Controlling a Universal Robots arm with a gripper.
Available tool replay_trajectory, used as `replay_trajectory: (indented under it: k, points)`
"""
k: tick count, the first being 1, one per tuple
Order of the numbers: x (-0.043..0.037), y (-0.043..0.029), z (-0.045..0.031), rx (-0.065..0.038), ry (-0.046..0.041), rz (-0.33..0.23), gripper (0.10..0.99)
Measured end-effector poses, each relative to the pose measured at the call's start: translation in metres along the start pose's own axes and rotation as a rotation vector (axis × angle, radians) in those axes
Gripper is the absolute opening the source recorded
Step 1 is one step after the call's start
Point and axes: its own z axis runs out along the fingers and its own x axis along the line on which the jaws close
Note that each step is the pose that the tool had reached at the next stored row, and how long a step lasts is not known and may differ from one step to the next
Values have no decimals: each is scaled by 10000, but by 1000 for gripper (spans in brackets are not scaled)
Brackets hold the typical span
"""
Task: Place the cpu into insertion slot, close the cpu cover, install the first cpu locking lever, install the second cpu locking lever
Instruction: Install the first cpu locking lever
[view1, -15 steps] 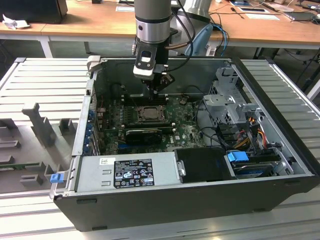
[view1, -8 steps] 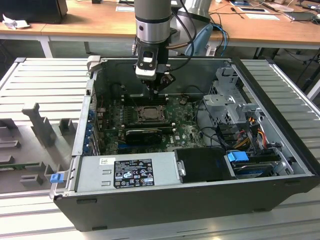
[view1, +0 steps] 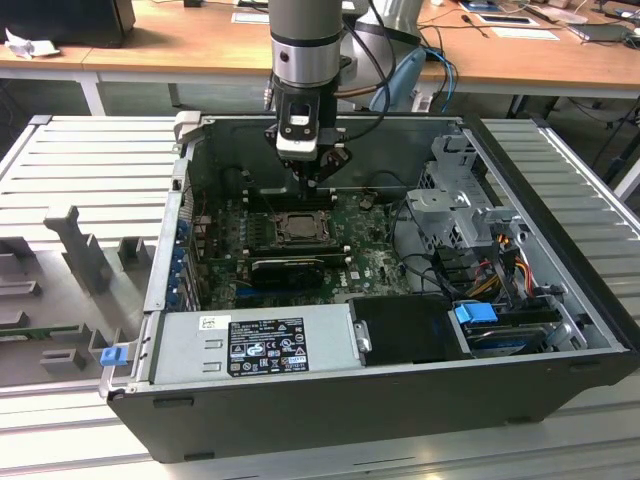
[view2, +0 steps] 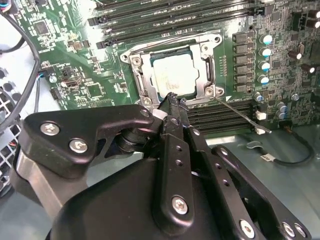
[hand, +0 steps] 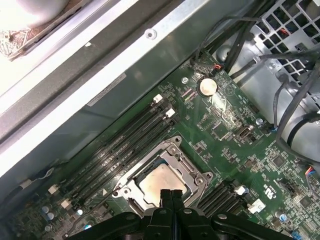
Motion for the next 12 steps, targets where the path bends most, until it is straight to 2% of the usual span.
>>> replay_trajectory:
  k: [3, 12]
  points:
    - [0, 0, 0, -23, 22, -538, 106]
    - [0, 0, 0, -56, 53, -1277, 106]
